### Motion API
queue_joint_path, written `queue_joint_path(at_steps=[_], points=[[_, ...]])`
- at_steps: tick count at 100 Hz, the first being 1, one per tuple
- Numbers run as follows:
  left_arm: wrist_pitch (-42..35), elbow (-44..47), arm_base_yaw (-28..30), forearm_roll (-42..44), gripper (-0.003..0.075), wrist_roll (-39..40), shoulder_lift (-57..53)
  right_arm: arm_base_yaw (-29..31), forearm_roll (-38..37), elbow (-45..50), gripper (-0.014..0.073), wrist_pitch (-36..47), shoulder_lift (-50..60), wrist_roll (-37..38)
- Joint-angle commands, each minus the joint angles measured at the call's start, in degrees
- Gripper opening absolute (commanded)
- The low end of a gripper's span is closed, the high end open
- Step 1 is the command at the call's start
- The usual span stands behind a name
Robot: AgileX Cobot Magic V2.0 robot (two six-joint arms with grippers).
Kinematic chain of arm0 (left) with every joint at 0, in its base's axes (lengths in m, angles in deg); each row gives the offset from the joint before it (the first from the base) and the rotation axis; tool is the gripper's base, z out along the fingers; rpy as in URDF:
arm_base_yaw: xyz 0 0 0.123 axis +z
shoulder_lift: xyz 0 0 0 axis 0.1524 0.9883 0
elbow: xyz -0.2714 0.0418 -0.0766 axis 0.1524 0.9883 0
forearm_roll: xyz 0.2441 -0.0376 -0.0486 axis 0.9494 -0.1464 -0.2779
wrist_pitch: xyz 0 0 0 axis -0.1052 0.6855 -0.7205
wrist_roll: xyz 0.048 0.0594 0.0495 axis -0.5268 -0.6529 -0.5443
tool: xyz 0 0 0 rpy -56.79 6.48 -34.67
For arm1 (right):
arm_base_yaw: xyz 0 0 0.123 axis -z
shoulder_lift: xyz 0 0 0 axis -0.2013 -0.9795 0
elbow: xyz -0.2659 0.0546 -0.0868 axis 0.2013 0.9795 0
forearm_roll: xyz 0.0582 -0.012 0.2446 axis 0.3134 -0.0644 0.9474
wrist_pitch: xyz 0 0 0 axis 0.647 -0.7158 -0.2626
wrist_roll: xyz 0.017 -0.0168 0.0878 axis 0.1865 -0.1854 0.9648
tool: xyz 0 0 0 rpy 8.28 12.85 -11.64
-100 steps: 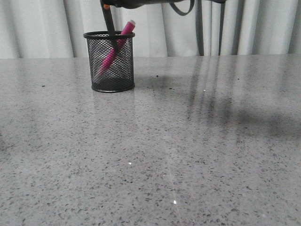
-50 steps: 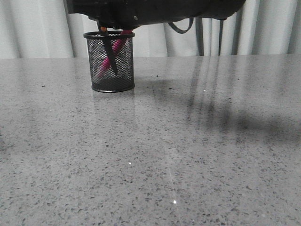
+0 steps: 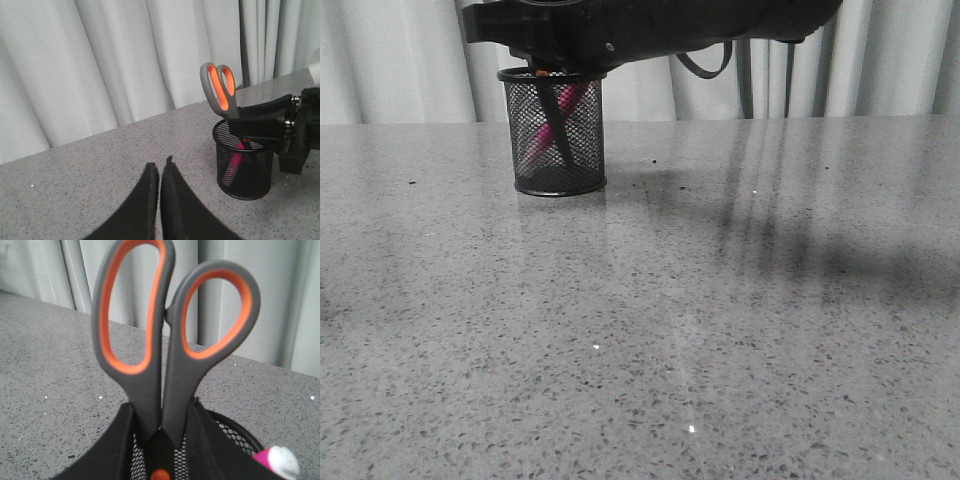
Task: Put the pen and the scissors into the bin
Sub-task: 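Lower the scissors blades-first into the cup with the right gripper, then open the right gripper and withdraw it upward from the scissors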
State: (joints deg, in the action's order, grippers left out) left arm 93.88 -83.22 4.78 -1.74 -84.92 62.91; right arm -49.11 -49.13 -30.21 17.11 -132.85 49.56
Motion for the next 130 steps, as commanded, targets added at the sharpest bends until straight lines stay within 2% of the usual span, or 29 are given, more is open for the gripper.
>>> queue_joint_path(at_steps=[1,13,22,47,65,100,110,117,127,130], points=[[-2.24,-1.57,0.08,-1.76,-0.0019,0.75,-0.33,0.01,-0.67,-1.46,0.0055,5.19,3.15,-0.07],[-2.24,-1.57,0.08,-1.76,-0.0019,0.75,-0.33,0.01,-0.76,-1.46,0.0171,5.21,3.15,-0.07],[-2.24,-1.57,0.08,-1.76,-0.0019,0.75,-0.33,0.01,-0.76,-1.46,0.0219,5.45,3.15,-0.07],[-2.24,-1.57,0.08,-1.76,-0.0019,0.75,-0.33,0.01,-2.42,-1.46,0.0242,6.52,3.15,-0.07],[-2.24,-1.57,0.08,-1.76,-0.0019,0.75,-0.33,0.01,-2.41,-1.46,0.033,6.52,3.25,-0.07],[-2.24,-1.57,0.08,-1.76,-0.0019,0.75,-0.33,0.01,-2.41,-1.42,0.0327,8.98,8.69,-0.07],[-2.24,-1.57,0.08,-1.76,-0.0019,0.75,-0.33,0.01,-2.41,-1.2,0.026,8.49,12.12,-0.61],[-2.24,-1.57,0.08,-1.76,-0.0019,0.75,-0.33,0.01,-2.41,-0.07,0.0146,8.33,15.46,-3.49],[-2.24,-1.57,0.08,-1.44,-0.0019,0.75,-0.33,0.9,-2.41,3.18,-0.0079,6.55,21.53,-8.02],[-2.24,-1.57,0.08,-1.28,-0.0019,0.75,-0.33,1.48,-2.41,4.19,-0.0073,5.18,23.28,-8.15]])
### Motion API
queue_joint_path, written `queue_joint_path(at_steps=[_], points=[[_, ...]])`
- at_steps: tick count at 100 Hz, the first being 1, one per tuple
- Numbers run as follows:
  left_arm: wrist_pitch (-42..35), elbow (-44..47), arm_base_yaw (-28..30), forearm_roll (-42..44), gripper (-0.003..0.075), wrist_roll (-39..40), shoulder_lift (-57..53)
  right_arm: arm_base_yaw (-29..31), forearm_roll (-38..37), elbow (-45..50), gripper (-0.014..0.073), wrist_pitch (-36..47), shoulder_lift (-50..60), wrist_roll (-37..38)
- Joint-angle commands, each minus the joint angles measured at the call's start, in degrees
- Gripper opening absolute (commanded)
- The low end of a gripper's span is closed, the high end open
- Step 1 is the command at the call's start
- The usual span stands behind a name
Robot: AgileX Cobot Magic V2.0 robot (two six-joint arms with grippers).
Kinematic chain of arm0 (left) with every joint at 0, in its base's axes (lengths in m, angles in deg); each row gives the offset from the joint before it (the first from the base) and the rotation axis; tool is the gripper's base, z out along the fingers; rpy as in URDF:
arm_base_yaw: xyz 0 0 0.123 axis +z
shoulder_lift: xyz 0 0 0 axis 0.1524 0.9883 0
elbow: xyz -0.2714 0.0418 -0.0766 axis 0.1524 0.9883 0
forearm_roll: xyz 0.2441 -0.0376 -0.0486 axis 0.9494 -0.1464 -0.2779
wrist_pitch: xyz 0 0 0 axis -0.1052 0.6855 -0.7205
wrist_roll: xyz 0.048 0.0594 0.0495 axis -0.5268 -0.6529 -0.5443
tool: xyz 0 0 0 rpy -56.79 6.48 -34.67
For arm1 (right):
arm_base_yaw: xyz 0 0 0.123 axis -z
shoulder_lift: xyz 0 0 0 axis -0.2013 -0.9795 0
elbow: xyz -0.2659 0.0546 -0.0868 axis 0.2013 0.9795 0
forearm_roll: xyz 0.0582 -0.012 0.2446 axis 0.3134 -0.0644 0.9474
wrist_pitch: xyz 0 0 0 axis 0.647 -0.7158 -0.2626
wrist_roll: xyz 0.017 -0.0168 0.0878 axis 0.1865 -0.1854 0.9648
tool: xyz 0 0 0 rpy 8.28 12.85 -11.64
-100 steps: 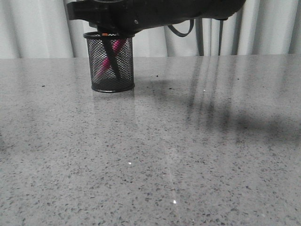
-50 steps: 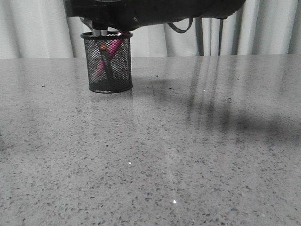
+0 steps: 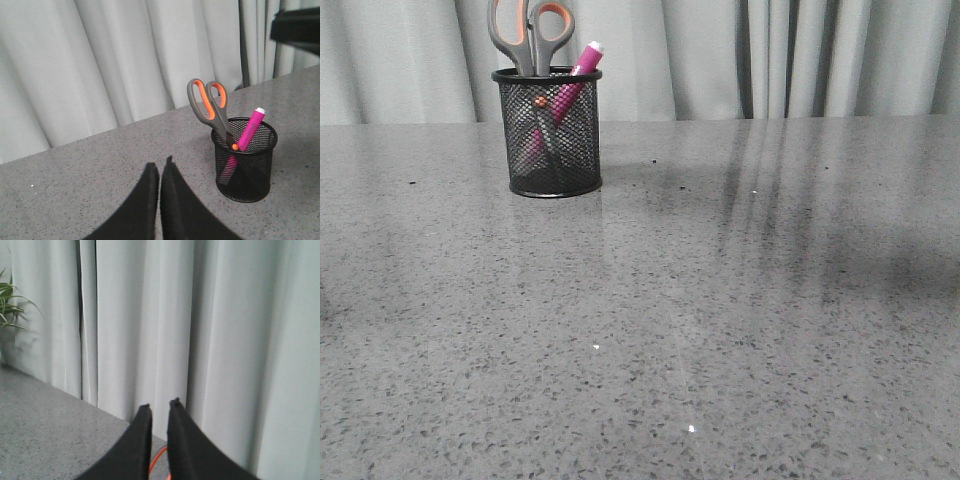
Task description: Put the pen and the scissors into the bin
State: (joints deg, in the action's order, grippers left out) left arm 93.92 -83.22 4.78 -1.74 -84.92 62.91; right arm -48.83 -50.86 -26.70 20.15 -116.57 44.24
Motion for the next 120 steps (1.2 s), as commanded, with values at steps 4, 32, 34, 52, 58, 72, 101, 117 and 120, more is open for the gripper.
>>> queue_joint_path(at_steps=[4,32,34,52,58,72,101,117,120], points=[[-2.27,-1.57,0.08,-1.03,-0.0019,0.75,-0.33,2.41,-0.67,2.4,-0.0072,0.61,9.6,-2.83],[-3.76,0.18,0.08,-0.76,-0.0019,0.75,-0.95,13.35,-0.19,21.71,-0.0071,-2.03,28.71,-2.83],[-4.26,0.88,0.08,-1.17,-0.0019,0.75,-1.15,13.98,-0.19,23.52,-0.0071,-2.03,29.75,-2.83],[-12.9,10.2,0.08,-4.8,-0.0019,0.65,-8.87,17.72,-0.1,39.1,-0.0071,-2.03,43.54,-2.83],[-15.07,13.5,0.08,-4.8,-0.0019,0.65,-12.65,17.86,0.17,44.72,-0.0071,-1.69,48.47,-2.83],[-17.23,21.27,0.08,-7.63,-0.0019,0.65,-23.15,17.86,3.7,55.52,-0.0071,-1.69,58.34,-2.83],[-19.39,28.37,0.08,-10.75,-0.0019,0.65,-36.93,17.86,7.41,64.54,-0.0071,-1.69,68.21,-2.83],[-19.28,28.37,0.08,-11.56,-0.0019,0.65,-36.93,17.86,7.41,64.54,-0.0071,-1.6,68.34,-2.83],[-19.28,28.37,0.08,-12.37,-0.0019,0.65,-36.93,17.86,7.41,64.54,-0.0071,-1.6,68.34,-2.83]])
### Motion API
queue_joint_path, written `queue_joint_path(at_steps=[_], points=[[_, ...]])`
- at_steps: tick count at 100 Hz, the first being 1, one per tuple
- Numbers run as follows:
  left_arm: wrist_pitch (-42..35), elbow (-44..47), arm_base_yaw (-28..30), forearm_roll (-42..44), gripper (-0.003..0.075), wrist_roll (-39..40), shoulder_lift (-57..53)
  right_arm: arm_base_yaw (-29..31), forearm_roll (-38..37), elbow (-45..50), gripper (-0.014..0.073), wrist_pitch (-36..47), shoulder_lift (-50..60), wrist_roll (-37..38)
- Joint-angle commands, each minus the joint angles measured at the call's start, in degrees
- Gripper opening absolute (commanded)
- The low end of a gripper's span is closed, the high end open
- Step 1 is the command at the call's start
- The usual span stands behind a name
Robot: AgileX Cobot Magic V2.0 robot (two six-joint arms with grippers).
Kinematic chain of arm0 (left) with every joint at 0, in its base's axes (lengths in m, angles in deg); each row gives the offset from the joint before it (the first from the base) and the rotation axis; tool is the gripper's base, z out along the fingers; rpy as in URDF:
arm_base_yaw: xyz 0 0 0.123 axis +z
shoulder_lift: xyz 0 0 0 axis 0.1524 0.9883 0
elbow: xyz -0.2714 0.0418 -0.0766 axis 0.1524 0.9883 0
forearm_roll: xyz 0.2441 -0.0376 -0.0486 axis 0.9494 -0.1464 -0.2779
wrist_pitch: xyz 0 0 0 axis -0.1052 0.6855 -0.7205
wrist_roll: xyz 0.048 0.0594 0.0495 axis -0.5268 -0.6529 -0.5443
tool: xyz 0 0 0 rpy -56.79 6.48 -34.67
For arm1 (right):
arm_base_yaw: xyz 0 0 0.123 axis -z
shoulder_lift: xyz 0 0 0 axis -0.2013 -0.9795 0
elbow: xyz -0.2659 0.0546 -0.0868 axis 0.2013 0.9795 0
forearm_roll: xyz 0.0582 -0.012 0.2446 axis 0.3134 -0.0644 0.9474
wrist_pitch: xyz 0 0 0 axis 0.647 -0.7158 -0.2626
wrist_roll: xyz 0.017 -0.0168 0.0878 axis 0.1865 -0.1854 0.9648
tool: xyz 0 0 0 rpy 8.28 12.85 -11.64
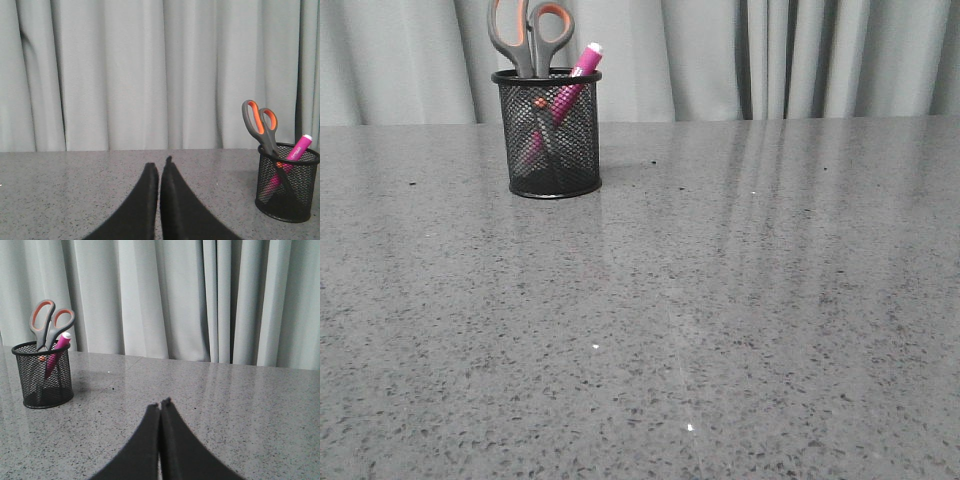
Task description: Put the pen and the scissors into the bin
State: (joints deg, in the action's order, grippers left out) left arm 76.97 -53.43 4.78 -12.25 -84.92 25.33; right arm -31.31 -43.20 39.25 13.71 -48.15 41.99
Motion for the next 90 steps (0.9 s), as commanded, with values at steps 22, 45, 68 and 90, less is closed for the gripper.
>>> queue_joint_path(at_steps=[22,45,68,90], points=[[-2.25,-1.43,0.08,-4.74,-0.0019,0.65,0.66,0.34,-0.26,-1.31,-0.0071,4.72,-0.08,-0.57],[-2.25,-1.43,0.08,-4.74,-0.0019,0.65,0.66,0.34,-0.14,-1.31,-0.0071,4.61,-0.08,-0.3],[-2.25,-1.43,0.08,-4.74,-0.0019,0.65,0.66,0.34,-0.14,-1.31,-0.0071,4.61,-0.08,-0.3],[-2.25,-1.43,0.08,-1.2,-0.0019,1.01,0.66,0.34,-0.14,-1.31,-0.0071,4.61,-0.08,-0.3]])
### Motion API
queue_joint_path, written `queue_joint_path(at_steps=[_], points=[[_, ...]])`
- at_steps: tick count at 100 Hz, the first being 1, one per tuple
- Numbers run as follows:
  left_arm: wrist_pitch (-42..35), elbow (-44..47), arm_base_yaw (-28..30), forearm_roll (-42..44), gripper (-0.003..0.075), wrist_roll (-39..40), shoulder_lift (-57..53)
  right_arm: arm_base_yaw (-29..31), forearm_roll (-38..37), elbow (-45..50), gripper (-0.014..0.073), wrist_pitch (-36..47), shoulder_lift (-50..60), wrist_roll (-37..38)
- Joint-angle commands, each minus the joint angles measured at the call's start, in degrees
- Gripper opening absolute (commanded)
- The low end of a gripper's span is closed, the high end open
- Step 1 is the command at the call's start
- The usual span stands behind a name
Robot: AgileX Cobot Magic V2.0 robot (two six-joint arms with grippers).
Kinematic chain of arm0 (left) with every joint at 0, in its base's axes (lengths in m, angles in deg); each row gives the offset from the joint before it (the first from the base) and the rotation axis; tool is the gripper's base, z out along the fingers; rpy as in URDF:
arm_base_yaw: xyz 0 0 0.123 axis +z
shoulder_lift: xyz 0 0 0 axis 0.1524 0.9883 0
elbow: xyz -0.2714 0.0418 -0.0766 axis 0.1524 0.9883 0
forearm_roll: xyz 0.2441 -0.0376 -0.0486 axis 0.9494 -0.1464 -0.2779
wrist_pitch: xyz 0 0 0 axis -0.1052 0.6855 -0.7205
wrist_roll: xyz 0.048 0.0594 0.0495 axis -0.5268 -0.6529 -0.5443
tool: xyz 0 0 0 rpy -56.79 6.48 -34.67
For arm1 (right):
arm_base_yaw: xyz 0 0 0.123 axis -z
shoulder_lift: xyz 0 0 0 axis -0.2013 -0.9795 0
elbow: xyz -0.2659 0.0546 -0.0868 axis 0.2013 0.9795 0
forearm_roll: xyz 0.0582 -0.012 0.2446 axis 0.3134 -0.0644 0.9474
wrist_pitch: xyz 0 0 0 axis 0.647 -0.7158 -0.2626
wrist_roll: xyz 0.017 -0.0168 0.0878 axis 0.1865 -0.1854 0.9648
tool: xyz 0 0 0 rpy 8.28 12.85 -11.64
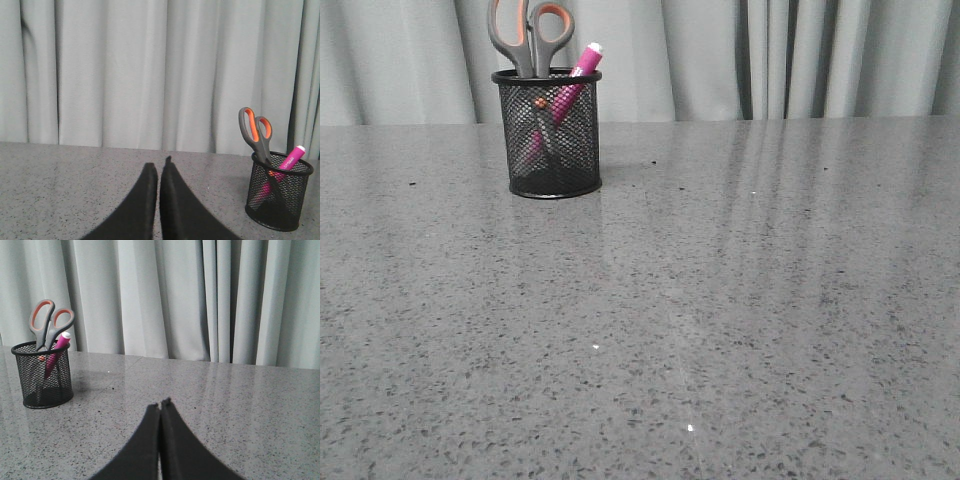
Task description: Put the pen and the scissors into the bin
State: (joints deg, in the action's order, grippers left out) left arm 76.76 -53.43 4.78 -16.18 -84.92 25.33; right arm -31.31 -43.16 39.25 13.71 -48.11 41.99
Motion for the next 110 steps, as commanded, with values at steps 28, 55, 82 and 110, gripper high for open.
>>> queue_joint_path(at_steps=[28,55,82,110], points=[[-1.09,2.67,0.08,58.38,-0.0019,51.74,0.66,0.34,-0.18,-1.31,-0.0071,4.61,-0.13,-0.3],[-2.4,10.98,0.99,59.81,-0.0019,53.86,-4.11,0.34,-0.18,-1.31,-0.0071,4.61,-0.13,-0.3],[-2.22,11.54,1.65,58.58,-0.0019,55.1,-4.02,0.34,-0.18,-1.31,-0.0071,4.73,-0.13,-0.3],[-2.22,11.54,1.65,58.58,-0.0019,55.1,-4.02,0.34,-0.18,-1.31,-0.0071,4.73,-0.13,-0.3]])
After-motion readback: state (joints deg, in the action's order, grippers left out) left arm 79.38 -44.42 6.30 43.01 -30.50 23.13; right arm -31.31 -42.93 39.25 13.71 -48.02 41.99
